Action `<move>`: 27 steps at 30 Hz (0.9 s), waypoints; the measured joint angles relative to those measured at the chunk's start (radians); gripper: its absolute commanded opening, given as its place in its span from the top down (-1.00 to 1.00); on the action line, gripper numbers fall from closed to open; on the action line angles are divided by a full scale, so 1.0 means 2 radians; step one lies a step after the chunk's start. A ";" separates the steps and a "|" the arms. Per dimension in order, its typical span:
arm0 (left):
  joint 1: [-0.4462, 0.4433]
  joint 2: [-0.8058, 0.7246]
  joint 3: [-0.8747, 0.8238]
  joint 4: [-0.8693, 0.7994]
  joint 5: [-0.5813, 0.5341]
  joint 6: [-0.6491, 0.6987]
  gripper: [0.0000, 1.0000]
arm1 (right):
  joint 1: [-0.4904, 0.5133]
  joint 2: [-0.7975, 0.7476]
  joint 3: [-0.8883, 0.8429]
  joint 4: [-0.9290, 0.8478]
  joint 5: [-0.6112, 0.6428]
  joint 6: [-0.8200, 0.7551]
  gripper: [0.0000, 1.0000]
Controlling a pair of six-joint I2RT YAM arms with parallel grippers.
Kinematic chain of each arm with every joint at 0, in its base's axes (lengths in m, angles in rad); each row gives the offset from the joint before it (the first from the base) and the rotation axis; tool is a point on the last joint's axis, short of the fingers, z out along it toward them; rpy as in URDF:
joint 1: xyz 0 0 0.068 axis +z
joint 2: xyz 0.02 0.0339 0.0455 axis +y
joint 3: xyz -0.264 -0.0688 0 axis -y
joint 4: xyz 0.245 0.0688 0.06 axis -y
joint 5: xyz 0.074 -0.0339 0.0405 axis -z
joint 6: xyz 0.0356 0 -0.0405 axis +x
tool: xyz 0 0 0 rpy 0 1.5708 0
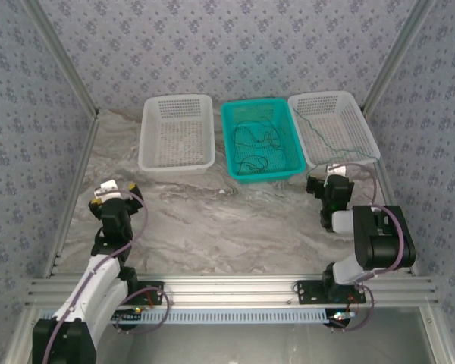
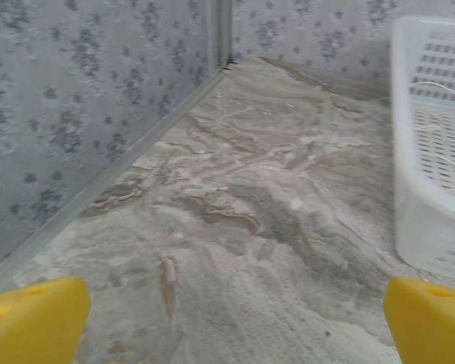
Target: Untangle the cables
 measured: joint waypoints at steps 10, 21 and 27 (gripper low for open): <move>0.002 0.283 0.035 0.172 0.057 0.056 -0.99 | 0.002 0.002 0.010 0.006 -0.047 -0.011 -1.00; 0.050 0.424 0.094 0.274 0.140 0.072 -0.99 | 0.002 0.002 0.010 0.006 -0.053 -0.011 -1.00; 0.050 0.423 0.105 0.273 0.154 0.072 -0.99 | 0.002 0.002 0.010 0.006 -0.053 -0.011 -1.00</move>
